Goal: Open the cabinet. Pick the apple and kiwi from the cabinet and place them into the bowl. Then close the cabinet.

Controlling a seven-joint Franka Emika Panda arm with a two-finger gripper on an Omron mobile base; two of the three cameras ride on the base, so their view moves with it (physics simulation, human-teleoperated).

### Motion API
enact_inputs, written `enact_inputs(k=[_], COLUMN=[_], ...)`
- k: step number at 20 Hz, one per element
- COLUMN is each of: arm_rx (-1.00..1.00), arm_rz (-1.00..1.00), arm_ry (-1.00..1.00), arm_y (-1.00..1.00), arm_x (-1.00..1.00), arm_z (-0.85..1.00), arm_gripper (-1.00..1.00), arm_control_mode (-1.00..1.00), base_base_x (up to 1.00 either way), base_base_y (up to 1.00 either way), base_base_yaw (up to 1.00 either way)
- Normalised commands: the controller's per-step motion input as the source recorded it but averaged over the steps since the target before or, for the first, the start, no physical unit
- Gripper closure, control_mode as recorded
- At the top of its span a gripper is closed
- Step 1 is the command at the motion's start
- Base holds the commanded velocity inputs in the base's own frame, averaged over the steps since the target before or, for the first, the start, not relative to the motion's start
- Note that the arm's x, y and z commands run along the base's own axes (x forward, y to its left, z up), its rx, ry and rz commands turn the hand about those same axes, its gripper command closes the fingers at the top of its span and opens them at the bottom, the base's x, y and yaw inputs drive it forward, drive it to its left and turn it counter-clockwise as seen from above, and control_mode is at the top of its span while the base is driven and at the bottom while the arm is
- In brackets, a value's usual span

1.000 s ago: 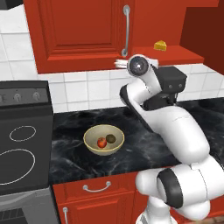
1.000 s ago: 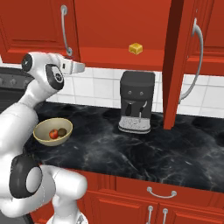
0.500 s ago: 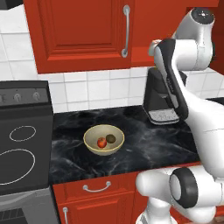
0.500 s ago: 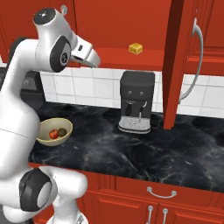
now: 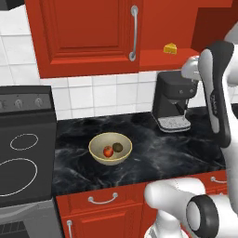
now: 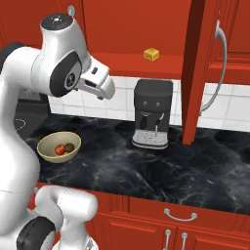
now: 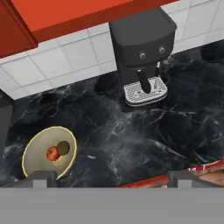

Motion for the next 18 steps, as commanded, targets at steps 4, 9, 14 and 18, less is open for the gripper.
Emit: enact_inputs(k=[4,9,14,18], arm_rx=[0.06,-0.01,-0.02,-0.05], arm_rz=[0.02,0.04,0.01,0.0], arm_ry=[-0.14,-0.36,-0.58,-0.28], arm_y=[0.0,0.01,-0.2,-0.41], arm_x=[-0.11,-0.76,-1.0,-0.97], arm_z=[-0.15,-0.02,0.03,0.42], arm_gripper=[-1.0,-1.0,-1.0,-1.0], arm_control_mode=[-1.0,-1.0,-1.0,-1.0], base_base_x=[0.0,0.0,0.0,0.0], base_base_y=[0.0,0.0,0.0,0.0], base_base_yaw=[0.0,0.0,0.0,0.0])
